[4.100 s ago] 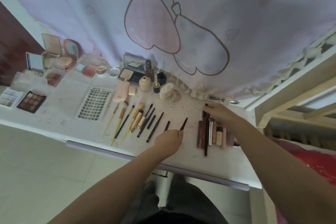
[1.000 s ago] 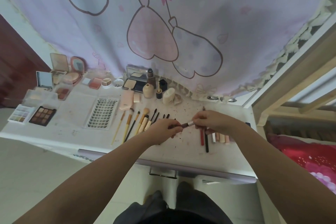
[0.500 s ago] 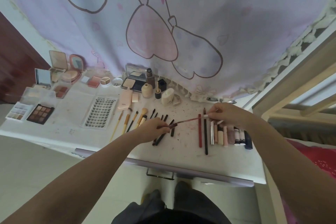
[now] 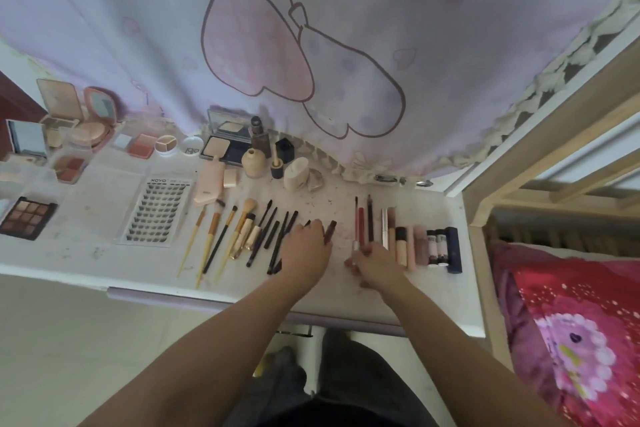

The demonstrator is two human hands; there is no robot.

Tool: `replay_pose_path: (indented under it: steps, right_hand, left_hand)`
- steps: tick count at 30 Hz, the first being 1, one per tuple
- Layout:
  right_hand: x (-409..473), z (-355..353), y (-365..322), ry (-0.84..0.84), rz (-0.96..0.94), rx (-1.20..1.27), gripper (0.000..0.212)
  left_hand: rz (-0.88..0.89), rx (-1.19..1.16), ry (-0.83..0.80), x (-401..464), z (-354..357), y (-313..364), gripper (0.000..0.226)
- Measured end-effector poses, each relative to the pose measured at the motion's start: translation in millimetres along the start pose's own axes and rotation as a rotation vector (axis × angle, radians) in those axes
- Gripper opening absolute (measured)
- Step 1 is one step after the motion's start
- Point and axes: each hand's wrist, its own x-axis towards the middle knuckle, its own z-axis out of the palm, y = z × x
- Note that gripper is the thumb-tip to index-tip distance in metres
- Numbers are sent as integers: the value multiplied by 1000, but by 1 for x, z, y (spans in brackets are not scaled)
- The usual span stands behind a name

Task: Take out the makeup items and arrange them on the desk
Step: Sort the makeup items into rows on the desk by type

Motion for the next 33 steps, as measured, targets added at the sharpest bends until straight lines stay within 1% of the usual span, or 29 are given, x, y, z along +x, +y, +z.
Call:
replay_pose_path:
  steps: [1, 3, 7, 11, 16, 18, 21, 24, 25, 27, 30, 33]
  right_hand:
    - [1, 4, 0, 22, -49, -77, 10]
    - [5, 13, -2, 52, -100, -172, 15]
    - [20, 34, -7, 48, -85, -317, 30]
    - [26, 52, -15, 23, -92, -379, 36]
    - [31, 61, -20, 2, -115, -437, 33]
    - [33, 60, -20, -28, -121, -473, 33]
    - [38, 44, -26, -42, -144, -527, 34]
    - [50, 1, -39, 55, -198, -621, 30]
    - [55, -14, -43, 98, -211, -640, 30]
    - [67, -35, -46, 138, -220, -621, 29]
    - [83, -38, -45, 103, -216, -681, 25]
    - [89, -28, -43, 87, -231, -755, 25]
  left_hand:
    - [27, 76, 35, 1, 2, -2, 28]
    - [75, 151, 77, 6, 6, -9, 28]
    - [117, 199, 77, 11, 10, -23, 29]
    - [156, 217, 102, 13, 9, -31, 28]
    - [160, 231, 146, 14, 11, -38, 21]
    - [158, 233, 136, 16, 10, -39, 19]
    - [184, 202, 155, 18, 4, -31, 7]
    - [284, 186, 208, 23, 3, -10, 10]
    - [326, 168, 190, 23, 3, 1, 9]
    - [362, 169, 112, 22, 7, 24, 18]
    - [277, 241, 4, 27, 19, 48, 28]
    - [207, 289, -45, 31, 27, 53, 35]
